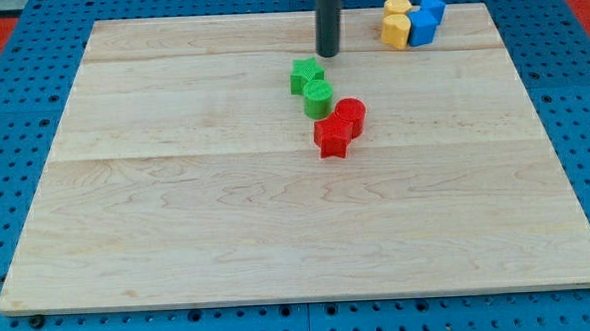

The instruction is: Point your arm at the top right corner of the board

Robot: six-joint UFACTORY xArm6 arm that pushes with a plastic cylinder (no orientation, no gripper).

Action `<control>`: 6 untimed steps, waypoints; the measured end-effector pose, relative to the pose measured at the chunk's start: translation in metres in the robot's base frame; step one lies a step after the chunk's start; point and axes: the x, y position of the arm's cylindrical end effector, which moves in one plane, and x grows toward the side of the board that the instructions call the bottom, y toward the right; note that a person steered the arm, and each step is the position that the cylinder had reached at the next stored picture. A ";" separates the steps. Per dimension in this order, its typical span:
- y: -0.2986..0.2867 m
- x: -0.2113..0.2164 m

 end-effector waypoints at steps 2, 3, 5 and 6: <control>0.124 0.011; 0.189 -0.003; 0.225 -0.045; 0.205 -0.075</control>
